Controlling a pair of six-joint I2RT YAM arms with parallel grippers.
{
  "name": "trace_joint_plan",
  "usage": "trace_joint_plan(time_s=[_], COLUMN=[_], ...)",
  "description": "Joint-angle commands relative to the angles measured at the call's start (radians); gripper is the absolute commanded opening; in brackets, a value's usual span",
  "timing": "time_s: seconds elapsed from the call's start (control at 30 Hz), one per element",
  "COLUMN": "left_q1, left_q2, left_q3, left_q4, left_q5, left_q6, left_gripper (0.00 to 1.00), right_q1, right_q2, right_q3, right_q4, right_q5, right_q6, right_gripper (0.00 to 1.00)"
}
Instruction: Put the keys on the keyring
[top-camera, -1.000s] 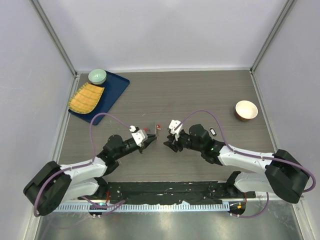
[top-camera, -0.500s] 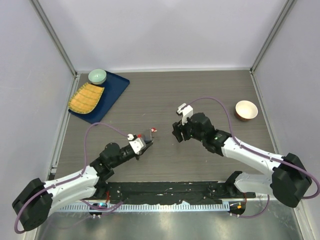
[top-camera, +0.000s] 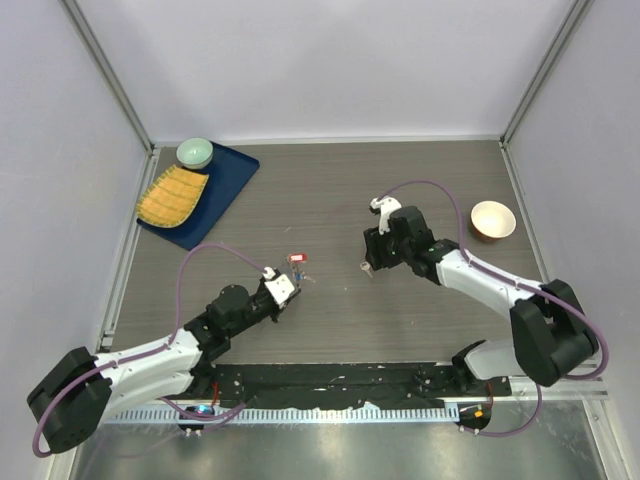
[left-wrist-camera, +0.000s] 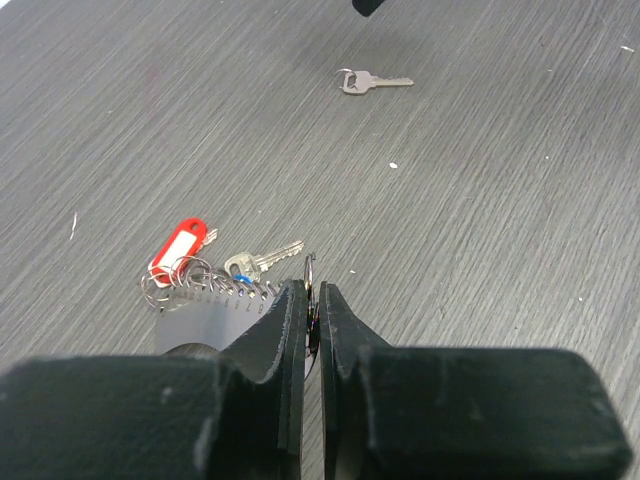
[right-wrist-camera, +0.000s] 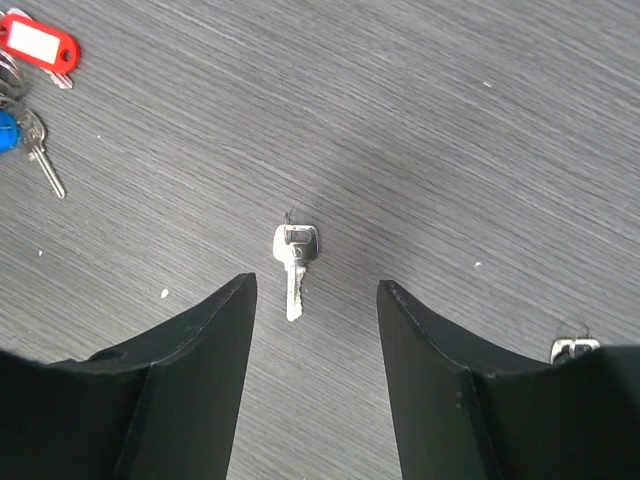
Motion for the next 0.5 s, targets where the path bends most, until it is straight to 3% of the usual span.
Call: trace_joint_plan(time_s=[0.0,0.47], left_q1=[-0.004,-0.004], left_q2=[0.010,0.018], left_q3=[0.052,0.061], left_q4=[0.025,0.007], left_q5=[-0.031,-0.037], left_q6=[-0.004,-0.015], left_gripper=[0.00,0.00], right_q1=[-0.005,-0.005], right_q2=[0.059,0.199], right_q3=[0.060,0.114], right_q4=[0.013,0.032], right_q5=[-0.043,-0.137], right_q6=[-0.038,-0.111], right_gripper=[0.56,0.49])
